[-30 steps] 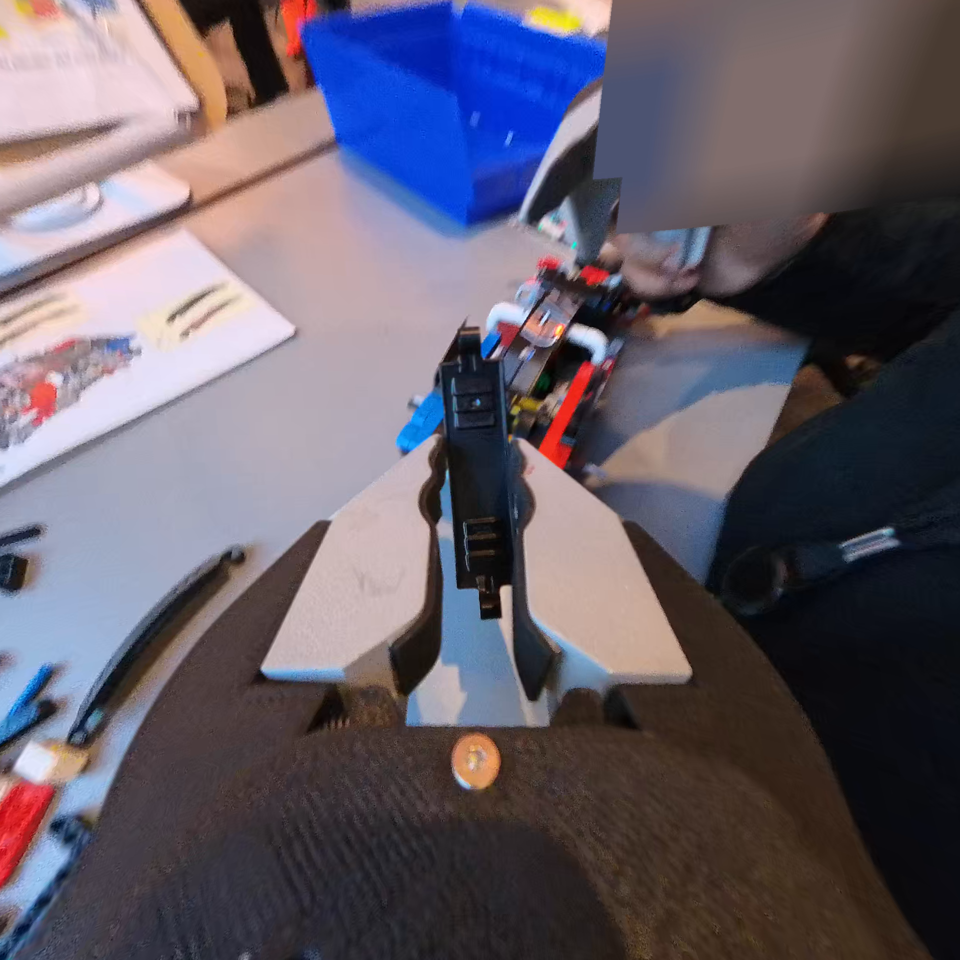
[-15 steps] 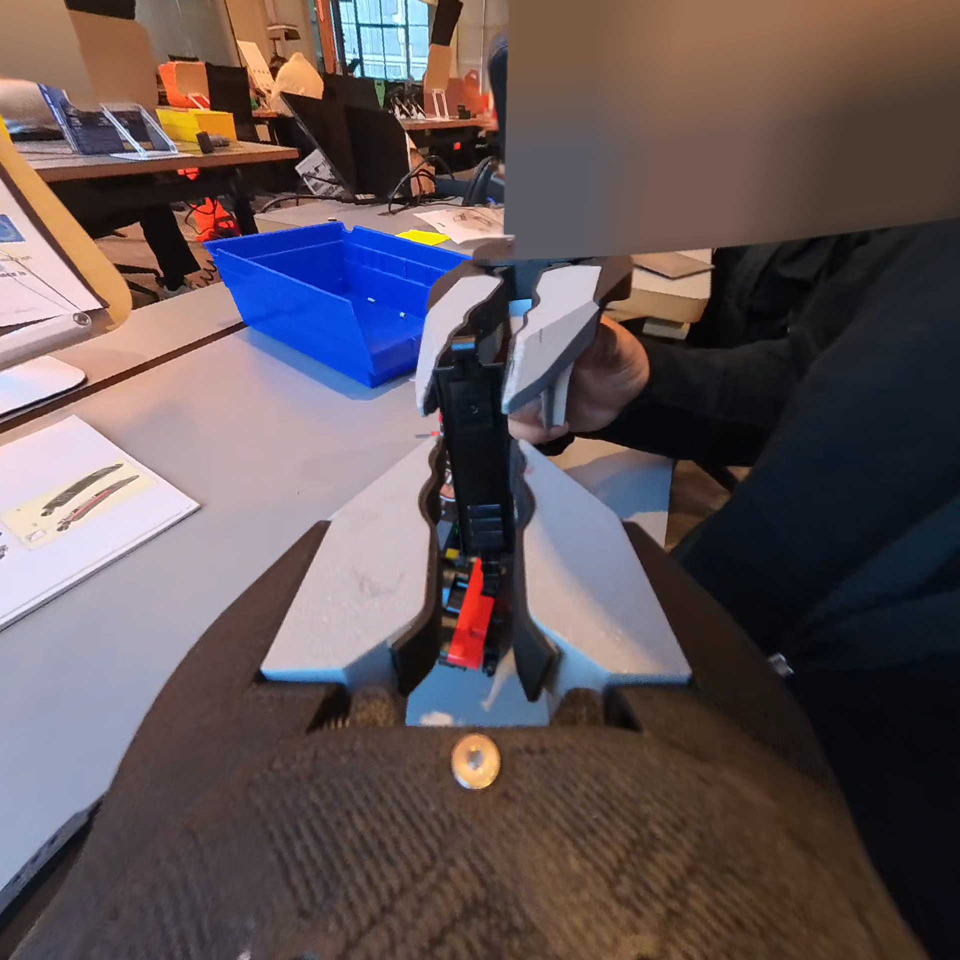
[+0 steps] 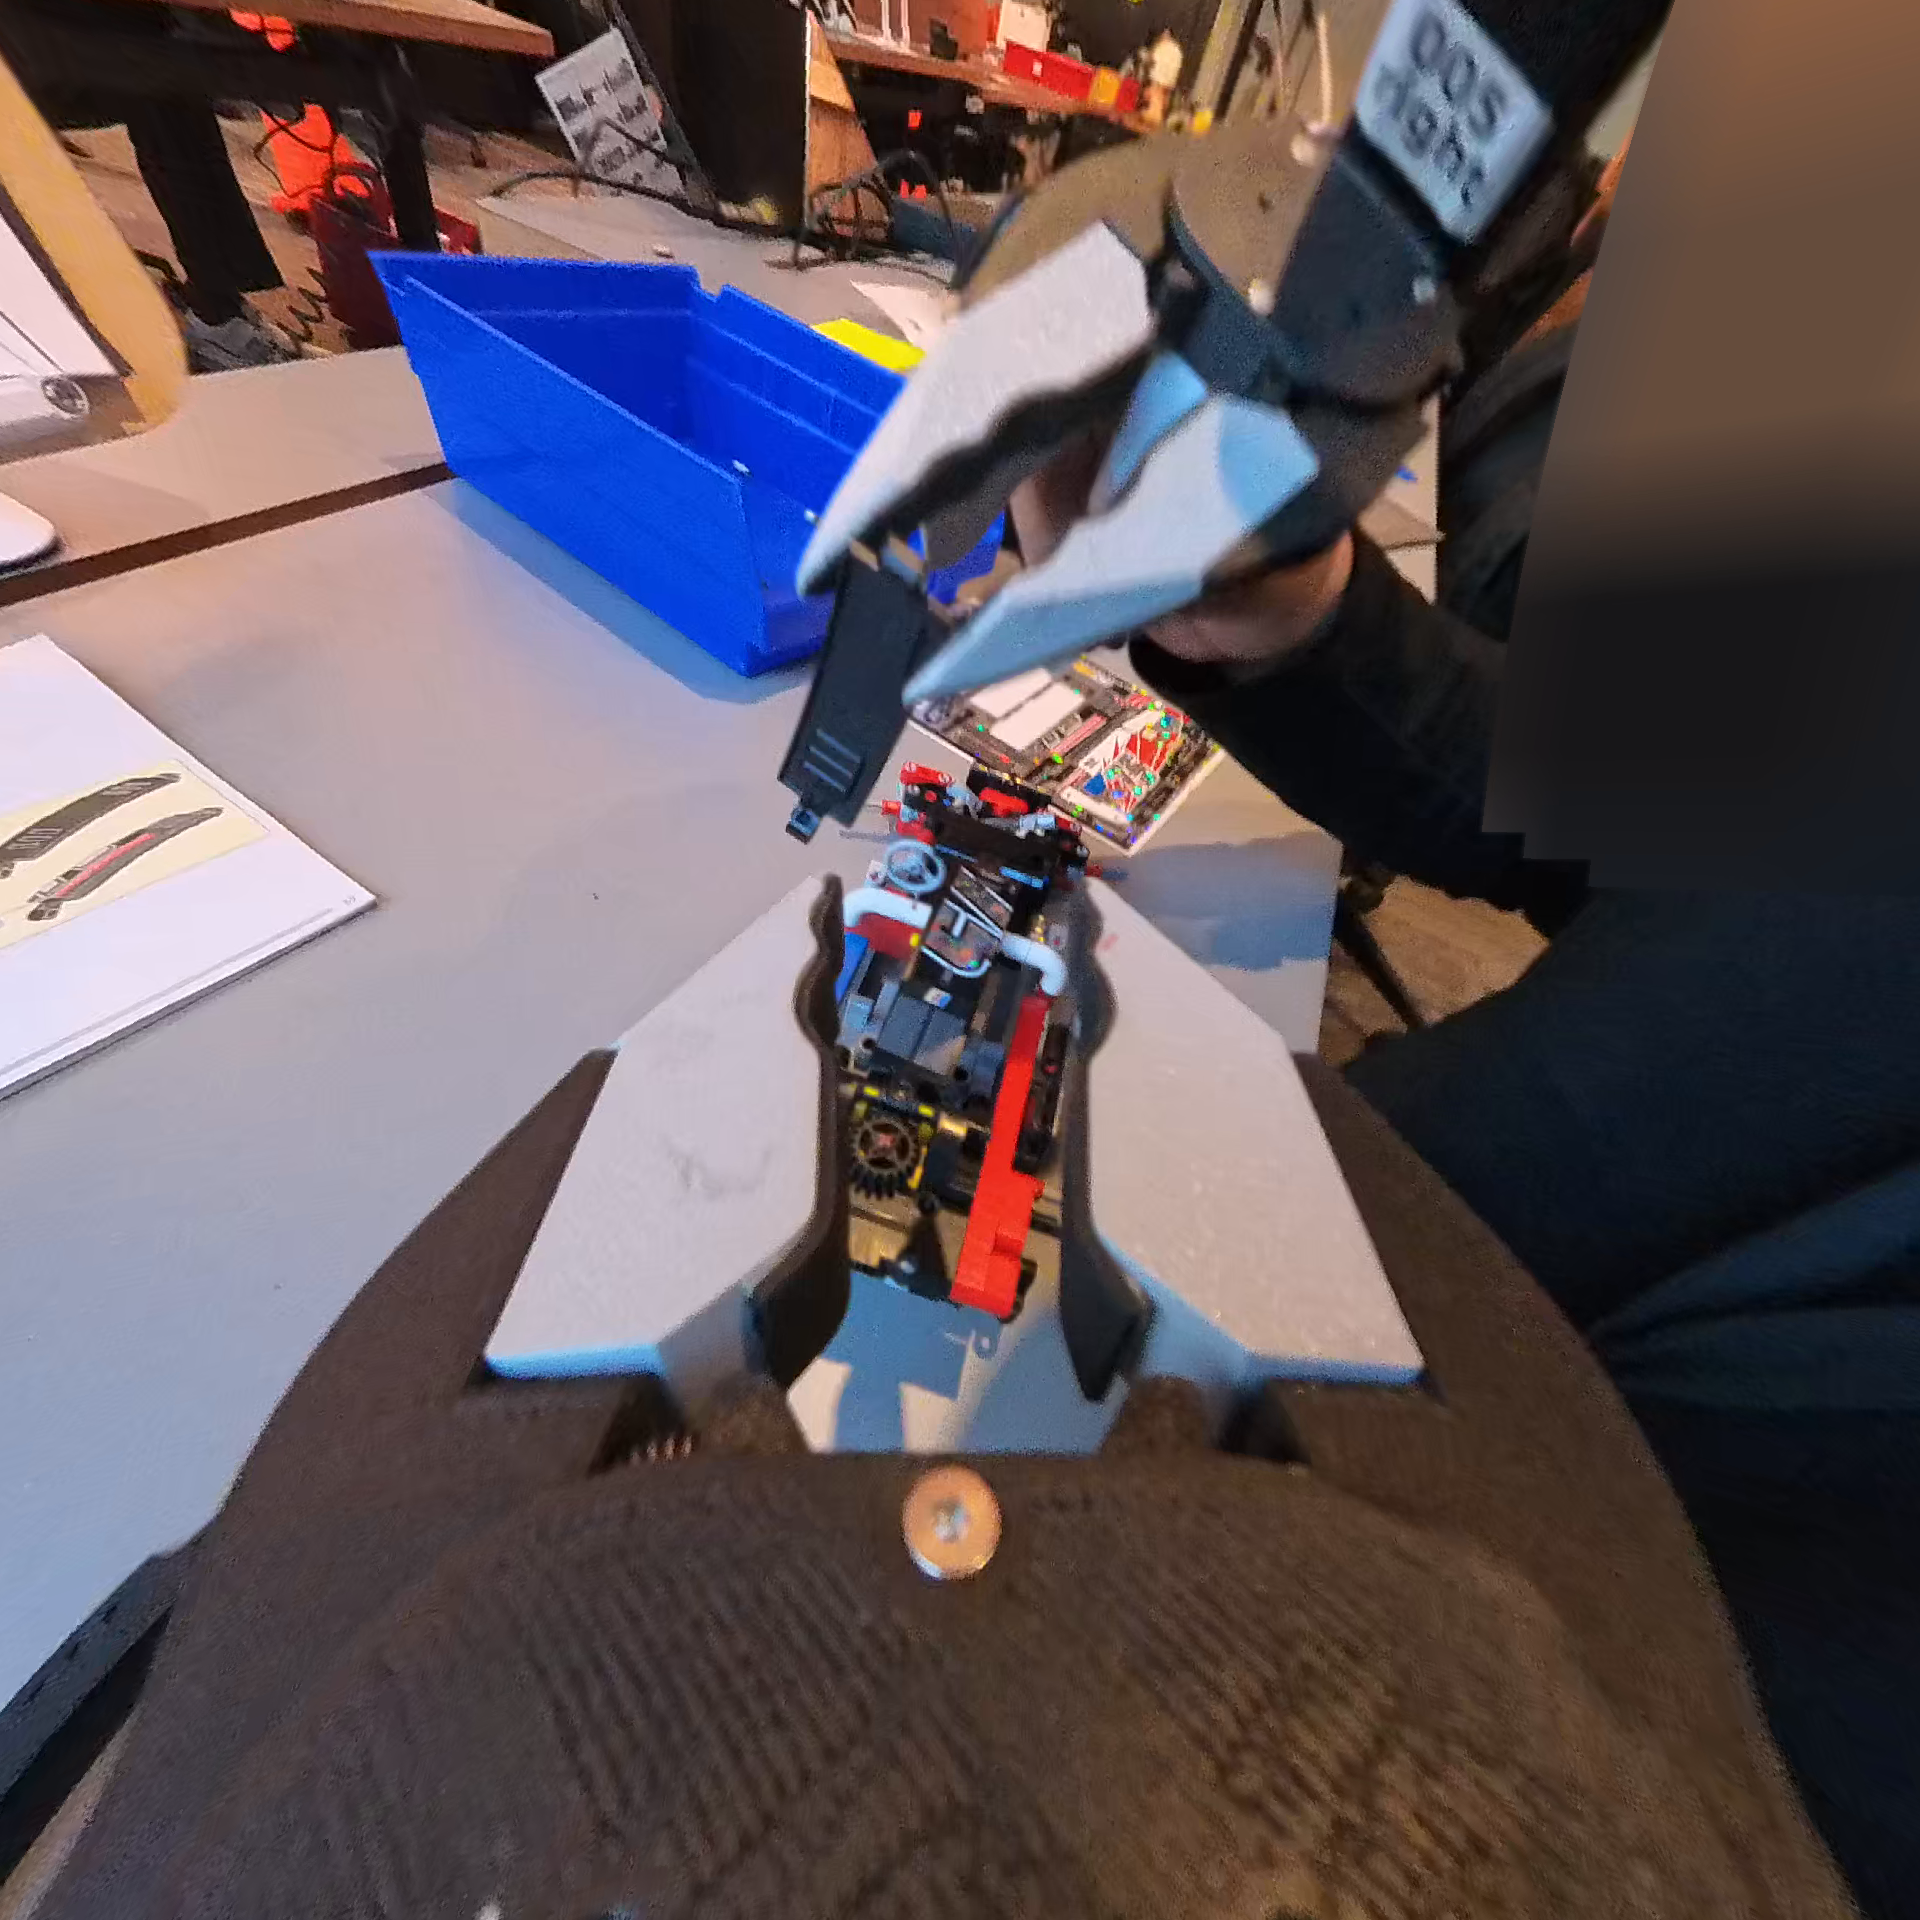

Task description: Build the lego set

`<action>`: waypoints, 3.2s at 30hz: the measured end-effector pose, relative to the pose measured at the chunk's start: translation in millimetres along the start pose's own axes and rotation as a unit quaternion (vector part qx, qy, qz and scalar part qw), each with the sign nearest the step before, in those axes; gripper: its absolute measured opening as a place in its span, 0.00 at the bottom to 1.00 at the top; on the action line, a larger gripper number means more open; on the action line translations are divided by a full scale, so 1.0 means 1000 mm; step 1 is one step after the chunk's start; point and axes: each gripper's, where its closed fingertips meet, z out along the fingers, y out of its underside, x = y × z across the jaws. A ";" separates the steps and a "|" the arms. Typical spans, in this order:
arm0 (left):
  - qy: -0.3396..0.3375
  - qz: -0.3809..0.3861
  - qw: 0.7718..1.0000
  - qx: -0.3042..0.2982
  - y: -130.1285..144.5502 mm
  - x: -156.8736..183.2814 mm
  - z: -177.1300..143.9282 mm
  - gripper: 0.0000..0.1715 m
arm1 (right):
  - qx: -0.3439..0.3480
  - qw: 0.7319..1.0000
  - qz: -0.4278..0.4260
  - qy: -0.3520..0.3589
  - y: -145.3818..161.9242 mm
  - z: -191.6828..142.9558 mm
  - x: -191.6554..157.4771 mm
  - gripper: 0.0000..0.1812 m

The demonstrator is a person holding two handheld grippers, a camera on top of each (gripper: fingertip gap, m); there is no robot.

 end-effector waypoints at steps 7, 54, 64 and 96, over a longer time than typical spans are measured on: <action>0.021 -0.133 0.991 0.022 -0.032 -0.024 -0.004 0.15 | -0.114 0.979 -0.160 0.053 0.031 0.020 -0.005 0.12; 0.138 -0.265 0.953 -0.050 0.004 -0.011 0.036 0.03 | -0.105 0.969 -0.204 0.094 0.039 0.018 -0.018 0.12; 0.259 -0.284 0.923 -0.014 0.002 0.012 0.020 0.03 | 0.002 0.989 -0.143 -0.024 0.022 0.003 -0.043 0.12; 0.370 -0.331 0.861 0.111 -0.007 -0.042 0.015 0.03 | 0.073 0.983 0.049 -0.162 0.042 0.023 0.003 0.13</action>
